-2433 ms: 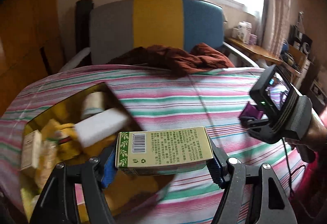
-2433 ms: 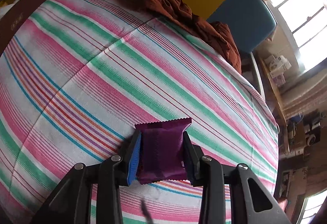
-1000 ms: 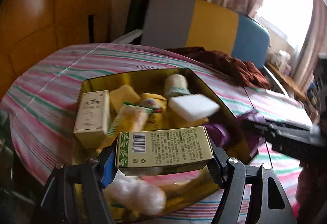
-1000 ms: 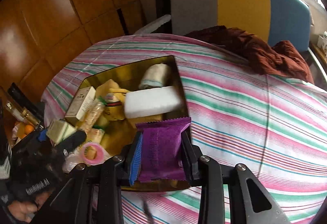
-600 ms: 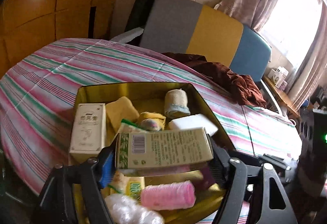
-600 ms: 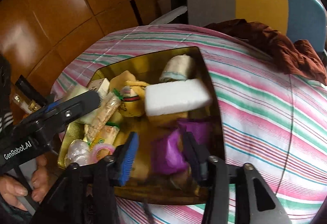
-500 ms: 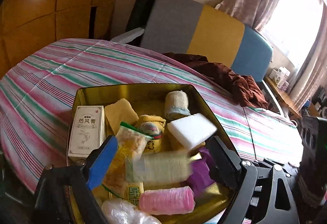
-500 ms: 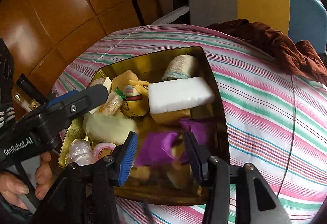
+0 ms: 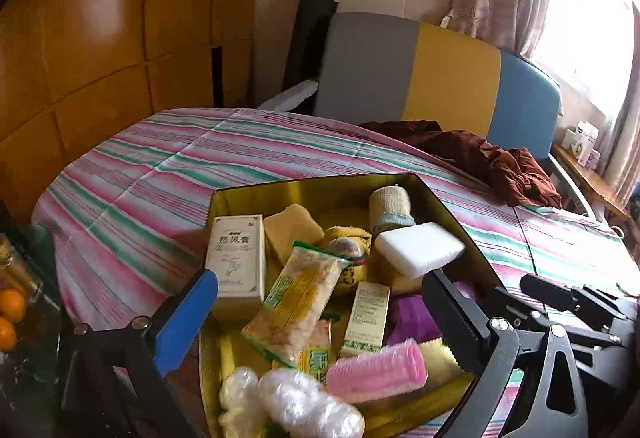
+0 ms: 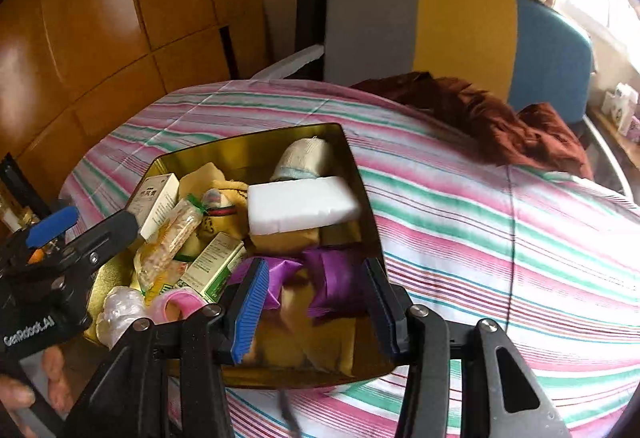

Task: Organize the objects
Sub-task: 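Release the box and purple packet into the tray with both tools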

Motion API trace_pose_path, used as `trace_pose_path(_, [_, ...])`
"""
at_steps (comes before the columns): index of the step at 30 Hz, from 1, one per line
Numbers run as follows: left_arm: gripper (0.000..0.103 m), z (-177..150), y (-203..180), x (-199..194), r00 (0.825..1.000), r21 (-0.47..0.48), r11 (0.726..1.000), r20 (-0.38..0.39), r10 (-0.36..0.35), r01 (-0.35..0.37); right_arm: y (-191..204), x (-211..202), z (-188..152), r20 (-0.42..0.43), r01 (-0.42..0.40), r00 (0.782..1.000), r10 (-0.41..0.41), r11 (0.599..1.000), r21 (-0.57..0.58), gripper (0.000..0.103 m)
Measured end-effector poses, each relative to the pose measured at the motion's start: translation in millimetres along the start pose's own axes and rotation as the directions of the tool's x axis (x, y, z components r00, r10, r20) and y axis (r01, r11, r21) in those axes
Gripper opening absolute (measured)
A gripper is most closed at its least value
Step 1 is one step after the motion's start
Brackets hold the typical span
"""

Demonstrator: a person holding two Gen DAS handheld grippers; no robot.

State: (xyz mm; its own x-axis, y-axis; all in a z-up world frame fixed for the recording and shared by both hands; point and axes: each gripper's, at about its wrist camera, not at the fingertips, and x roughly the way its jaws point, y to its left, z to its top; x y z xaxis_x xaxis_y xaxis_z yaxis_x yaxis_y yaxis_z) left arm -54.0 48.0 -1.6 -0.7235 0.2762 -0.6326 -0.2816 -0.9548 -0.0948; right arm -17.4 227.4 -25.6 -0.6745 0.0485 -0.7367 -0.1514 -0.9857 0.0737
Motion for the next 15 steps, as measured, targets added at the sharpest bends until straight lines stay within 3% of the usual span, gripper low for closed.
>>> trace_pose_path(15, [0.103,-27.1,-10.5,-22.5,0.996,-0.023,0.996,-0.033,0.086,-0.087,-1.6,-17.5,-22.2,0.02,0.059,0.998,-0.06,0.998,0.022,0.049])
